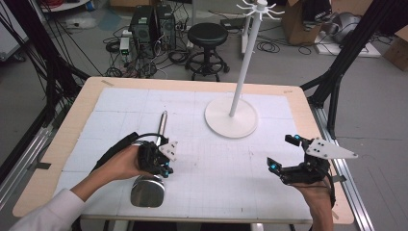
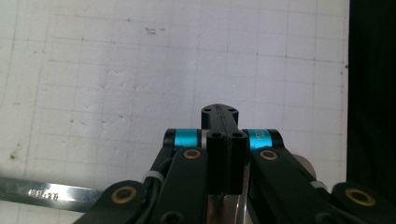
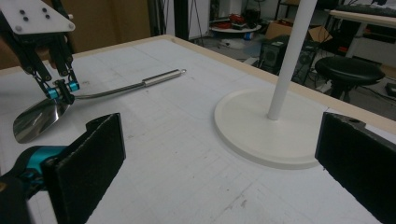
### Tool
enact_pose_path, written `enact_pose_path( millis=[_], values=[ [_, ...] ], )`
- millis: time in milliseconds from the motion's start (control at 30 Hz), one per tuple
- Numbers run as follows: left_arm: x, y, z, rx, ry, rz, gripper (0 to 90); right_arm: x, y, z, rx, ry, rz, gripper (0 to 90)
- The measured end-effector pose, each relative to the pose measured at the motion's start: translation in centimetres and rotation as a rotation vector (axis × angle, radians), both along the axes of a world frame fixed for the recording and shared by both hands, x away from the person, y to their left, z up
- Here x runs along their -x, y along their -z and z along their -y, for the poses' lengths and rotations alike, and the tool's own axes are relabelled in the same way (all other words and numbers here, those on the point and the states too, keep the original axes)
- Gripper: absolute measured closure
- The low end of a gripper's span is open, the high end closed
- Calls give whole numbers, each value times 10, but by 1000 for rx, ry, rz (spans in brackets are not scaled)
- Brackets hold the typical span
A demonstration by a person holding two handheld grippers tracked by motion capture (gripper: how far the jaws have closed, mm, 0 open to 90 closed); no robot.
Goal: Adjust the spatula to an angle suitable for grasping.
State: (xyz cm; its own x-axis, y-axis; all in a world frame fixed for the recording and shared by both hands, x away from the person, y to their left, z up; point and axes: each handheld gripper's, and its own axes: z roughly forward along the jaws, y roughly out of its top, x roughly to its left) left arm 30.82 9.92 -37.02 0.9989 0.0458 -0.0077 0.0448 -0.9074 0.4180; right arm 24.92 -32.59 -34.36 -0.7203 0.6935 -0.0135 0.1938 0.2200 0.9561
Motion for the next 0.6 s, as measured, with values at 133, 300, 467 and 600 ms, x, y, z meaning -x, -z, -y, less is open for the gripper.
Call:
enact_pose_path(
  millis=[133, 300, 467, 600],
  values=[
    [3, 5, 2, -8, 7, -8, 898, 0, 0, 0, -2, 1, 0, 5],
    [3, 11, 6, -46, 14, -8, 898, 0, 0, -1, -1, -1, -4, 6],
    [4, 15, 9, -64, 21, -6, 897, 0, 0, -1, -3, -1, -2, 6],
    [5, 19, 11, -91, 19, -16, 897, 1, 0, 0, -5, 0, -2, 6]
  ],
)
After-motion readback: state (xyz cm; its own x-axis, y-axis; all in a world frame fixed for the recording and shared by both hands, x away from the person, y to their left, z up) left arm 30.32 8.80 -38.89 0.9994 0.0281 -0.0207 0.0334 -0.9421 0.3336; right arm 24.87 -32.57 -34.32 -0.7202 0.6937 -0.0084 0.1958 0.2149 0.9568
